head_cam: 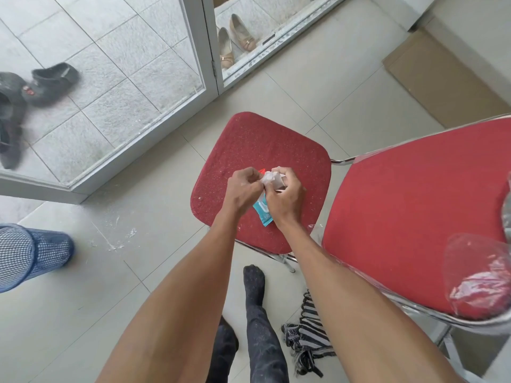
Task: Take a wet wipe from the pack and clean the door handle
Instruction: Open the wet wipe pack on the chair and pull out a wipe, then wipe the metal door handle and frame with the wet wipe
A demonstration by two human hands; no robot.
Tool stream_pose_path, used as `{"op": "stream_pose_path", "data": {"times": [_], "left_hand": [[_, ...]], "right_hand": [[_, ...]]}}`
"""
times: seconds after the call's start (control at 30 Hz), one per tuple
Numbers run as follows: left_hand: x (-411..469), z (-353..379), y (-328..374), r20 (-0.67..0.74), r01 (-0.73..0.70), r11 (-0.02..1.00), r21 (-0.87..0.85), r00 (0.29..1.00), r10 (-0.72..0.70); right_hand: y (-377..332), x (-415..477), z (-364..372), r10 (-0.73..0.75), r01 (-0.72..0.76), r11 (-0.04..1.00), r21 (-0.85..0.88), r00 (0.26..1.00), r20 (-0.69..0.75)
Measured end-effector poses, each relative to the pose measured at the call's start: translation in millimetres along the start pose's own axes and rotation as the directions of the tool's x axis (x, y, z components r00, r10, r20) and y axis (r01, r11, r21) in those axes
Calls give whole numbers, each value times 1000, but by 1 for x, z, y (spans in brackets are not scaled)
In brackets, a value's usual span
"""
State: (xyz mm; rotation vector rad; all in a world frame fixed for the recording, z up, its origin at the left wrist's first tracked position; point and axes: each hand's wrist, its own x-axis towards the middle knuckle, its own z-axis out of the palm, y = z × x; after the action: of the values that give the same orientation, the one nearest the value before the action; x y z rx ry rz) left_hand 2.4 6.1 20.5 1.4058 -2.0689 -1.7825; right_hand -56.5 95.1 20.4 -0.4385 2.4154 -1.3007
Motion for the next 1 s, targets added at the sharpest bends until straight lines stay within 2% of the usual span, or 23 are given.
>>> {"op": "stream_pose_path", "data": {"times": [0.2,0.3,0.43,1.0], "left_hand": [[-12,-12,-3,-22,41,999,-32,999,-41],[-18,-22,-3,-18,59,996,-70,998,-60],[-29,-38,0,-17,94,987,-133,995,-97],[-66,-147,39,-138,49,973,-228,987,-82]], "right_hand": [[-6,-8,4,61,-61,998,-6,995,76],[-12,-15,10,31,-30,999,-26,998,48],[-22,-23,19,32,-31,999,-19,994,100],[-136,-52,48,-155,166,985,-50,972,175]]}}
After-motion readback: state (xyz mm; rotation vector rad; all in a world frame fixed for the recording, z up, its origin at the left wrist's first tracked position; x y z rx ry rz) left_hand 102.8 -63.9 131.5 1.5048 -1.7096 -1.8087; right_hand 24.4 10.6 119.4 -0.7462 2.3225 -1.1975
